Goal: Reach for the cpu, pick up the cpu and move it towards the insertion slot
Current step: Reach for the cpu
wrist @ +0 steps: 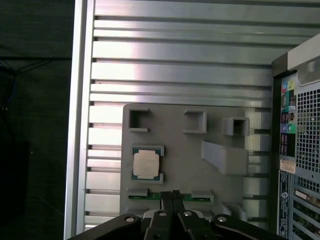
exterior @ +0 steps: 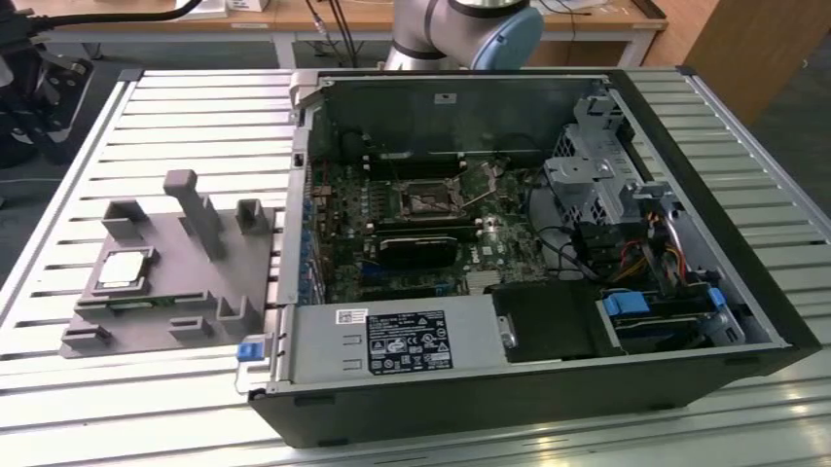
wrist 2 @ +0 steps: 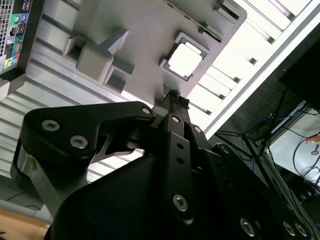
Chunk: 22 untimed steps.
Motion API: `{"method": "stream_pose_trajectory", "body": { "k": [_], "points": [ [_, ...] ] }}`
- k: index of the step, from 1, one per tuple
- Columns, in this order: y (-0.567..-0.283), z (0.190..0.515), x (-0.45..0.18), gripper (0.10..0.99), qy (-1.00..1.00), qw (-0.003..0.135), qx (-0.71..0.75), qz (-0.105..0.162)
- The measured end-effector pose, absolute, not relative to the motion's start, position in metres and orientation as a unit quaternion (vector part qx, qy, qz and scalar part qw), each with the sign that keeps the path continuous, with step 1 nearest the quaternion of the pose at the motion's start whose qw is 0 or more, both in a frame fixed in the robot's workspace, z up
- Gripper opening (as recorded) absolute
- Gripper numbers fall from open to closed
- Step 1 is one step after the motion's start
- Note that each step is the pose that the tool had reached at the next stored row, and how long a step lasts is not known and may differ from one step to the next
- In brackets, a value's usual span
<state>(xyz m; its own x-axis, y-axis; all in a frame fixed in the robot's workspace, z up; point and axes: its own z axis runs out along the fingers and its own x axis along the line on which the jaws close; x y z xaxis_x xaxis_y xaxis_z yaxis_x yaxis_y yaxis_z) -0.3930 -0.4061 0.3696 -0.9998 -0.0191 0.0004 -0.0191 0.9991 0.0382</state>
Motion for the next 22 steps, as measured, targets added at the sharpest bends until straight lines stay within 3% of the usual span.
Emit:
{"method": "stream_pose_trajectory", "body": {
  "k": [22],
  "points": [
    [-0.4061,0.3683,-0.4025,0.106,-1.0,0.0,0.01,-0.019]
  ]
}}
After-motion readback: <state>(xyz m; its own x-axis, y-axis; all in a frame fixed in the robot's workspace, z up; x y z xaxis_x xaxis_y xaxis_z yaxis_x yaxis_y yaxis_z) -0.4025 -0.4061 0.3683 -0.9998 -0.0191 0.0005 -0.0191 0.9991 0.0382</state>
